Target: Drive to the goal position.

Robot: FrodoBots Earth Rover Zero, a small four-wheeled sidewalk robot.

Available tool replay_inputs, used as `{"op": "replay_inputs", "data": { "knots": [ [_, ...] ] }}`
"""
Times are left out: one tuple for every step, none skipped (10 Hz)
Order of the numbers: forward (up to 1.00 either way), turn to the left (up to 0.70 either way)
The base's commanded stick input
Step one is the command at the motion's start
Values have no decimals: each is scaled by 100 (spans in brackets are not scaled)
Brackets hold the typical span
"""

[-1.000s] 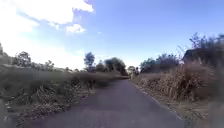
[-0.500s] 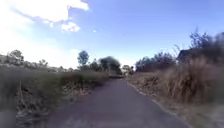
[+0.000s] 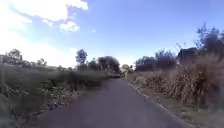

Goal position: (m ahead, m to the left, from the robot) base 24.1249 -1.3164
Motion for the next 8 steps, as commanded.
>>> {"op": "replay_inputs", "data": {
  "knots": [
    [85, 0],
    [85, 0],
    [85, 0],
    [85, -2],
    [85, -16],
    [85, -30],
    [85, 0],
    [85, 0]
  ]
}}
